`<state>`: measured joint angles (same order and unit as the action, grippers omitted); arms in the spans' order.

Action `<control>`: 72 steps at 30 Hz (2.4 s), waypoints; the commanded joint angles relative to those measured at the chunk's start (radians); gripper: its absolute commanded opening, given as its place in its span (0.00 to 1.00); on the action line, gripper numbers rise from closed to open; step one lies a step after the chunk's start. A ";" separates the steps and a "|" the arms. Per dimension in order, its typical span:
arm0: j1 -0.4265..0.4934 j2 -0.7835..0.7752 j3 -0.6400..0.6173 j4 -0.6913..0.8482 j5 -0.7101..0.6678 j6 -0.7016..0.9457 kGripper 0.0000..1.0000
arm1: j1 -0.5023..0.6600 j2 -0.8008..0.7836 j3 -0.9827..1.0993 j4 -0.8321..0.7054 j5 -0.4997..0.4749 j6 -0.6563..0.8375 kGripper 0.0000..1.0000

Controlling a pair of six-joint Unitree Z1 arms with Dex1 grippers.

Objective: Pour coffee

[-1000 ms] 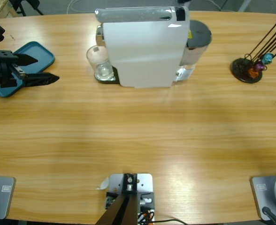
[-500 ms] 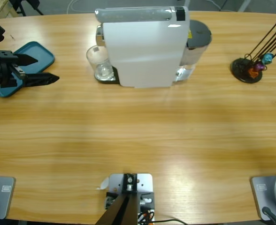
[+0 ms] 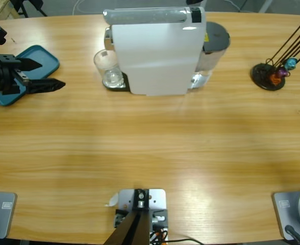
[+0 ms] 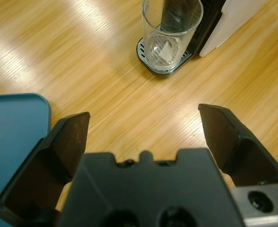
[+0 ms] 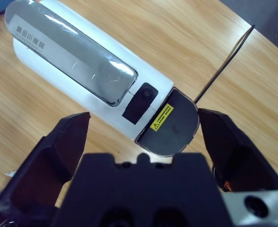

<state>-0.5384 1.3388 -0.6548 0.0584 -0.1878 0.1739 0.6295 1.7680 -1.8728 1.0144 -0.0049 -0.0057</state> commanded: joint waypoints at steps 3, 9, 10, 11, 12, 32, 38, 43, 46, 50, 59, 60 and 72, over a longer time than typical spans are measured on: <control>-0.009 0.030 0.035 -0.012 0.013 -0.005 1.00 | 0.016 -0.023 0.014 0.008 0.011 0.010 1.00; -0.009 0.024 0.035 -0.012 0.012 -0.007 1.00 | 0.016 0.010 -0.026 0.005 0.003 0.006 1.00; -0.009 0.022 0.036 -0.011 0.011 -0.007 1.00 | 0.016 0.017 -0.032 0.008 0.001 0.006 1.00; -0.009 0.022 0.037 -0.011 0.010 -0.007 1.00 | 0.016 0.023 -0.038 0.012 -0.003 0.006 1.00; -0.009 0.025 0.036 -0.012 0.011 -0.006 1.00 | 0.016 0.026 -0.042 0.015 -0.005 0.006 1.00; -0.049 -0.003 0.043 -0.004 0.001 -0.002 1.00 | 0.124 -0.438 0.561 -0.324 0.119 0.030 1.00; -0.060 -0.068 0.048 0.007 -0.004 -0.001 1.00 | 0.127 -0.568 0.827 -0.480 0.151 0.009 1.00; -0.060 -0.083 0.028 0.043 -0.005 -0.001 1.00 | 0.073 -0.715 1.083 -0.609 0.164 -0.020 1.00; -0.060 -0.095 0.028 0.058 -0.005 -0.003 1.00 | 0.040 -0.760 1.144 -0.612 0.166 -0.036 1.00; -0.060 -0.086 0.026 0.056 -0.002 -0.004 1.00 | 0.033 -0.797 1.194 -0.633 0.158 -0.045 1.00; -0.060 -0.075 0.028 0.046 -0.002 -0.007 1.00 | 0.035 -0.818 1.253 -0.675 0.165 -0.016 1.00; -0.060 -0.077 0.033 0.046 -0.003 -0.008 1.00 | 0.035 -0.807 1.253 -0.674 0.169 -0.016 1.00; -0.066 -0.063 0.023 0.035 -0.004 -0.017 1.00 | 0.033 -0.797 1.263 -0.680 0.164 -0.005 1.00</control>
<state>-0.5935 1.2610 -0.6401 0.0970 -0.1879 0.1608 0.6726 0.9632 -0.6491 0.3459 0.1465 -0.0264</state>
